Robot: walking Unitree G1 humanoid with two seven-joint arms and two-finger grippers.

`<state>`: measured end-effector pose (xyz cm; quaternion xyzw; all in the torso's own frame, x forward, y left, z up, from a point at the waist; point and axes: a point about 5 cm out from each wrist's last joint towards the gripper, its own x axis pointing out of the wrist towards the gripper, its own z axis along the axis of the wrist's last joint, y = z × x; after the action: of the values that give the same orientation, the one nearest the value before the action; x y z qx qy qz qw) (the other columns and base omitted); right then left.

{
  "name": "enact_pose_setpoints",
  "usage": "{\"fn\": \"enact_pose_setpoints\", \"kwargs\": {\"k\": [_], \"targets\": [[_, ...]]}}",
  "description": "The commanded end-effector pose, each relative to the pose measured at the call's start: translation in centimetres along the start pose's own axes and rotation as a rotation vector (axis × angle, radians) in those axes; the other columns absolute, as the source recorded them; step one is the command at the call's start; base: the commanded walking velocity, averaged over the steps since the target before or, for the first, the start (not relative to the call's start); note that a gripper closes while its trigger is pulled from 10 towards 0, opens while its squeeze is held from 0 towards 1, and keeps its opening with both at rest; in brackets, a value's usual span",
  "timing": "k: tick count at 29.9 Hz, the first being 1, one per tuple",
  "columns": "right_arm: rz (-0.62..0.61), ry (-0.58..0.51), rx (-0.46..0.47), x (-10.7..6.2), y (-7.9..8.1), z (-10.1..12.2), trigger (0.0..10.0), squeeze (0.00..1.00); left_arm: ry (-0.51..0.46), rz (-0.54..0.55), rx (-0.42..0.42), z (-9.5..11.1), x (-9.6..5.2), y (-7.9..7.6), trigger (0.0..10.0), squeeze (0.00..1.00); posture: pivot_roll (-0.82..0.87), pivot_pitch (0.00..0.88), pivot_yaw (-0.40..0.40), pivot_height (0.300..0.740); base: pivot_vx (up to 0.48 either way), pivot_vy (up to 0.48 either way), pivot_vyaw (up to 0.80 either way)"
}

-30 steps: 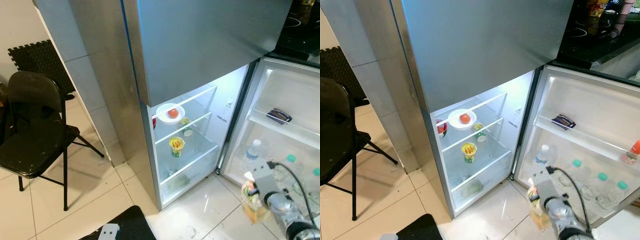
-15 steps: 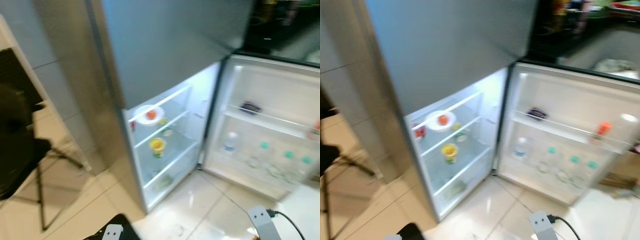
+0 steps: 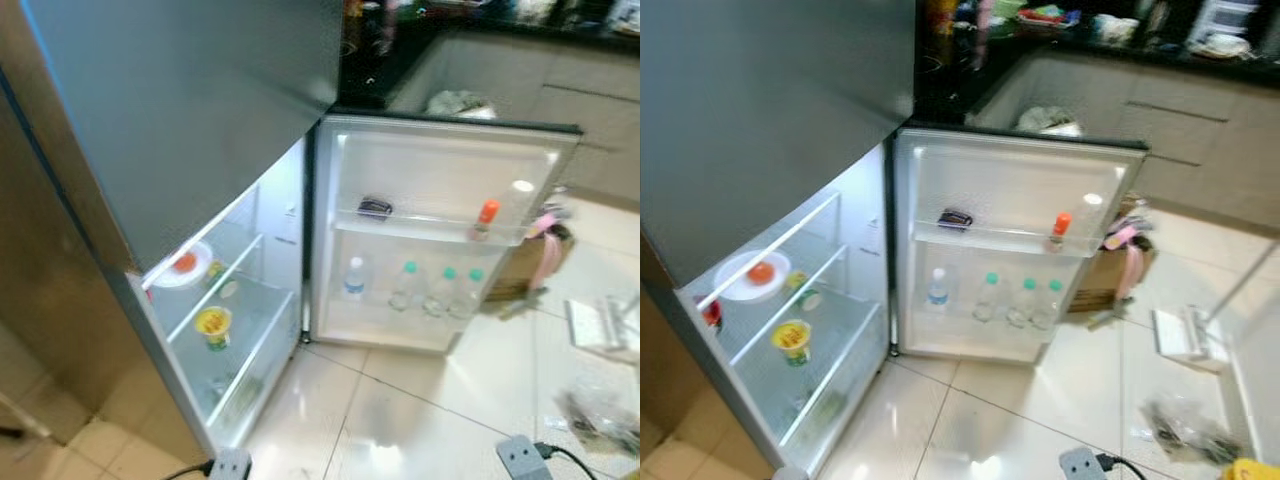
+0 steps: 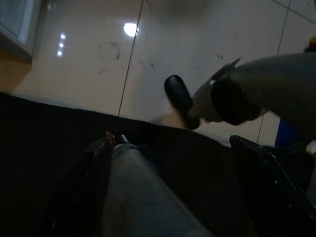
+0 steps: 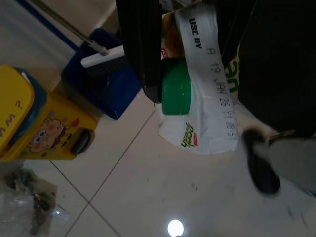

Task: Restocking fridge

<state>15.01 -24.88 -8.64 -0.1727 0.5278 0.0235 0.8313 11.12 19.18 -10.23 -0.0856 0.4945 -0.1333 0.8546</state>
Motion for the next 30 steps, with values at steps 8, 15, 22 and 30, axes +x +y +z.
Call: {"fn": "enact_pose_setpoints", "kwargs": {"k": [8,15,22,30], "targets": [[0.01,-0.002,-0.026,0.0,0.3,-0.3,10.0,0.0,0.031,0.007,0.035,-0.2,0.1,-0.1,10.0,0.0,-0.09,0.0,-0.025,0.74,0.0,0.0,-0.79],[0.019,-0.046,-0.03,0.0,0.4,0.5,10.0,0.0,0.044,0.003,0.039,-0.3,0.0,-0.1,10.0,0.0,-0.09,0.0,-0.025,0.74,0.0,0.0,0.0],[0.03,-0.071,-0.048,0.0,0.5,0.9,10.0,0.0,0.058,0.01,0.058,-0.4,0.0,-0.1,10.0,0.0,-0.09,0.0,-0.024,0.74,0.0,-0.411,0.0],[0.045,-0.124,-0.056,0.0,0.5,2.0,10.0,0.0,0.05,0.023,0.056,-0.3,0.1,-0.1,10.0,0.0,-0.09,0.0,-0.023,0.74,0.0,0.0,0.0]]}}
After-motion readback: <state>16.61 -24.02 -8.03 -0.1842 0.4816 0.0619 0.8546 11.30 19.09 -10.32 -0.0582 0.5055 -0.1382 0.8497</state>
